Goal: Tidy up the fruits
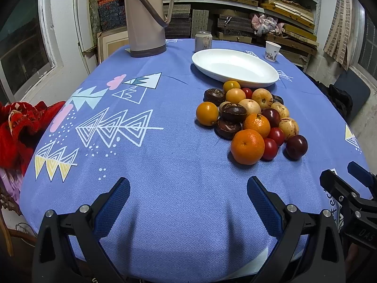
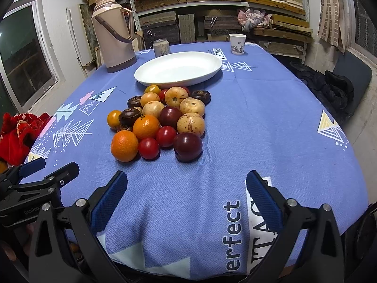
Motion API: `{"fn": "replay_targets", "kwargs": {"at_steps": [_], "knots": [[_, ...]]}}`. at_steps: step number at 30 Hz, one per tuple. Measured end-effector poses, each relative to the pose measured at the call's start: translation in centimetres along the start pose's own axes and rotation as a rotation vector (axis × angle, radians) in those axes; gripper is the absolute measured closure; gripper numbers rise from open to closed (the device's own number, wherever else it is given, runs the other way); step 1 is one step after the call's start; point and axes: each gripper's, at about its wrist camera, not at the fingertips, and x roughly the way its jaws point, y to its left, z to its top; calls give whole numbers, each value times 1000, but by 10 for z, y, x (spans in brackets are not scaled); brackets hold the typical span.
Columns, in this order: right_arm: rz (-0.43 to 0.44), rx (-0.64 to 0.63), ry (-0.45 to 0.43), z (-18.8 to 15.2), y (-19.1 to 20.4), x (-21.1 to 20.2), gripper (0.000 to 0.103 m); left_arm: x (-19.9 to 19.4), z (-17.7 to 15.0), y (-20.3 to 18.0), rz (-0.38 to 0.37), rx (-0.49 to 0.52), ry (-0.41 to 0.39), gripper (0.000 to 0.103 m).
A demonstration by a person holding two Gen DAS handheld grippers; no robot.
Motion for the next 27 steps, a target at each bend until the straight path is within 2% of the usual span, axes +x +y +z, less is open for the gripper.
{"fn": "replay_targets", "kwargs": {"at_steps": [27], "knots": [[-4, -5, 17, 3, 0, 2, 4, 5, 1, 0, -7, 1, 23, 3]]}}
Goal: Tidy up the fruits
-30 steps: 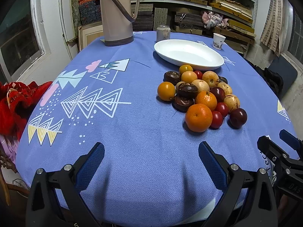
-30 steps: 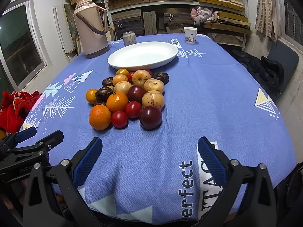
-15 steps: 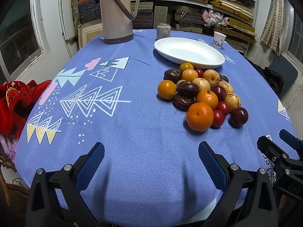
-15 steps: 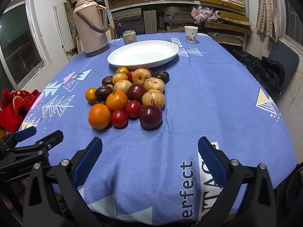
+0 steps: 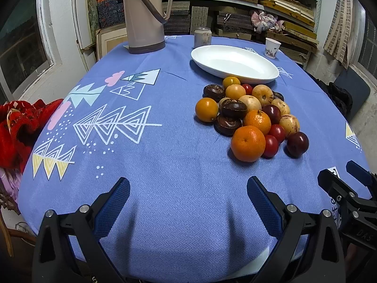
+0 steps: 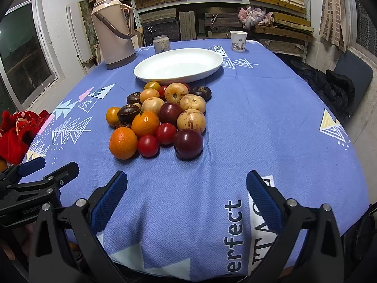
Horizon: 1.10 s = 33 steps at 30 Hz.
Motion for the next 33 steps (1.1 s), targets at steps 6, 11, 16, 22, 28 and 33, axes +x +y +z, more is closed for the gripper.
{"fn": "replay_targets", "kwargs": {"at_steps": [6, 11, 16, 22, 28, 33], "knots": [[1, -2, 4, -1, 1, 1, 4, 0, 0, 0, 0, 0, 1, 3], [3, -2, 4, -1, 1, 1, 4, 0, -2, 0, 0, -1, 1, 3], [3, -2, 5, -1, 1, 1, 4, 0, -1, 0, -1, -1, 3, 3], [3, -1, 5, -2, 1, 1, 4, 0, -2, 0, -1, -1, 3, 3], [3, -3, 4, -2, 1, 1, 4, 1, -3, 0, -1, -3, 4, 3], [3, -3, 6, -2, 1, 1, 4, 1, -3, 0, 0, -2, 4, 3]]}}
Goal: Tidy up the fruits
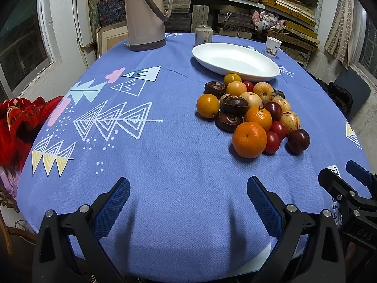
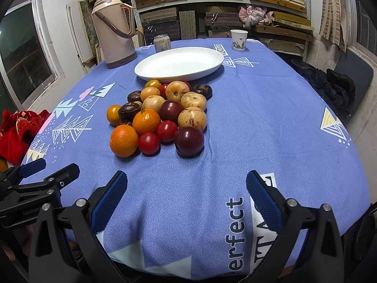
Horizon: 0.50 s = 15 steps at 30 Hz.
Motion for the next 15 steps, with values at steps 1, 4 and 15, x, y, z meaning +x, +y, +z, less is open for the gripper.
{"fn": "replay_targets", "kwargs": {"at_steps": [1, 4, 15], "knots": [[0, 0, 1, -1, 0, 0, 4, 0, 0, 0, 0, 0, 0, 3], [-2, 1, 1, -1, 1, 1, 4, 1, -2, 1, 0, 0, 3, 3], [-29, -38, 6, 3, -11, 12, 4, 13, 1, 0, -11, 42, 11, 3]]}}
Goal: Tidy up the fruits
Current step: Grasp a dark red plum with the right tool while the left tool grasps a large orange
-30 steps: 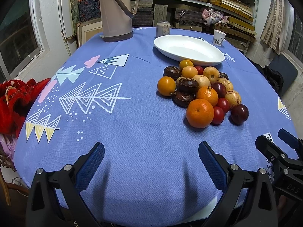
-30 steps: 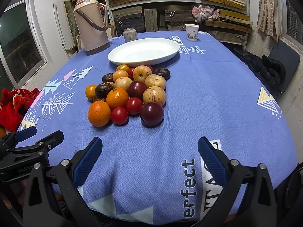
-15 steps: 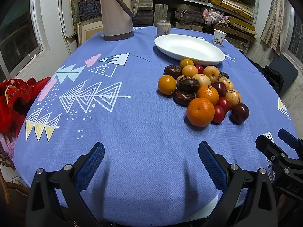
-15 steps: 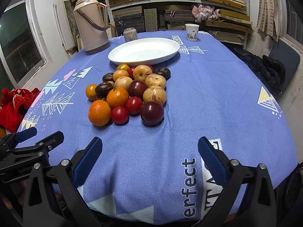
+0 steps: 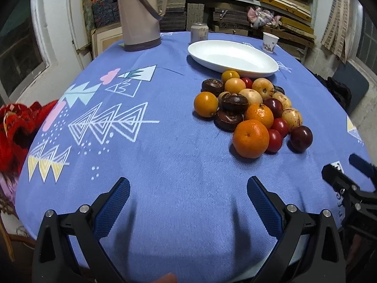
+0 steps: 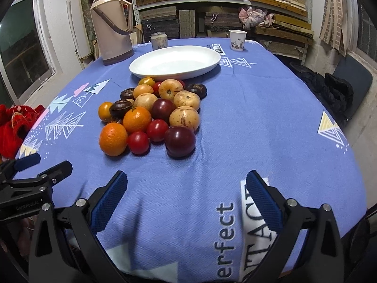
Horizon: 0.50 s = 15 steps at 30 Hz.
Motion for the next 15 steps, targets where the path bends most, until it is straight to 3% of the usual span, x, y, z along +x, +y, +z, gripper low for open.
{"fn": "replay_targets", "kwargs": {"at_steps": [9, 10, 12, 15], "knots": [[48, -100, 65, 21, -3, 37, 5, 27, 13, -3, -92, 63, 15, 3], [57, -115, 73, 24, -1, 41, 7, 31, 15, -2, -97, 65, 23, 3], [74, -137, 102, 29, 1, 51, 30, 38, 17, -2, -112, 69, 42, 3], [91, -152, 137, 35, 4, 65, 36, 46, 20, -2, -124, 82, 51, 3]]}}
